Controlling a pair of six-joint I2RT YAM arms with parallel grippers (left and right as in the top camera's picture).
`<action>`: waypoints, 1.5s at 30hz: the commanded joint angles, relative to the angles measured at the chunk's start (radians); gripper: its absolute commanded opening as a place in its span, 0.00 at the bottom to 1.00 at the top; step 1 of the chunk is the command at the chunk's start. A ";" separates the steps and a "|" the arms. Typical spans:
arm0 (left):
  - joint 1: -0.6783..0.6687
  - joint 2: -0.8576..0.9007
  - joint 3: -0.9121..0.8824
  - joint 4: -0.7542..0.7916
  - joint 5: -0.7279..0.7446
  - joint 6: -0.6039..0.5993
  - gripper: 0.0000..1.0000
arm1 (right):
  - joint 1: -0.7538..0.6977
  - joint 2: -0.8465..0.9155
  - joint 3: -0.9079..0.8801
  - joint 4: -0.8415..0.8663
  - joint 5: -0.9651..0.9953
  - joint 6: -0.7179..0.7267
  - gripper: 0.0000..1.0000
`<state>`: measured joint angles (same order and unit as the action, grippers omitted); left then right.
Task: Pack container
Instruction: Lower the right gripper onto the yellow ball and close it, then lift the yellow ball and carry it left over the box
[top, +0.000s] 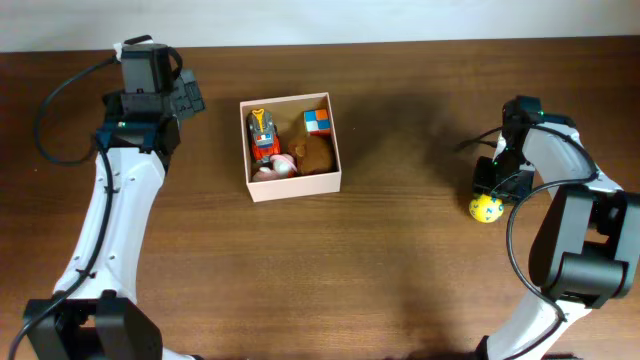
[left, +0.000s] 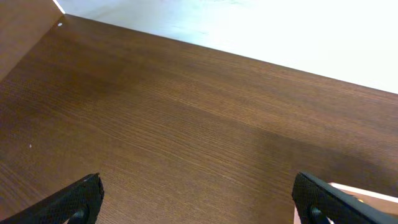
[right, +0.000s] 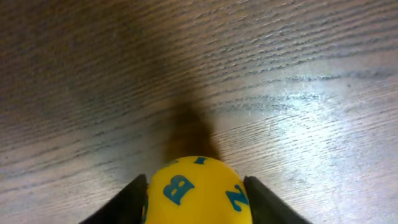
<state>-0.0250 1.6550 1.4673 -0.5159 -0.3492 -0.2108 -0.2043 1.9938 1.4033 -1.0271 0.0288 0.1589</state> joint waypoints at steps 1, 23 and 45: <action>0.004 -0.012 0.009 0.000 -0.011 -0.013 0.99 | -0.008 -0.022 -0.008 -0.004 0.009 0.011 0.38; 0.004 -0.012 0.009 -0.001 -0.011 -0.013 0.99 | 0.187 -0.023 0.529 -0.139 -0.003 0.003 0.25; 0.004 -0.012 0.009 -0.001 -0.011 -0.013 0.99 | 0.655 0.005 0.616 0.285 -0.002 -0.012 0.16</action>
<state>-0.0250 1.6550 1.4673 -0.5163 -0.3492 -0.2108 0.4366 1.9942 2.0022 -0.7616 0.0250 0.1535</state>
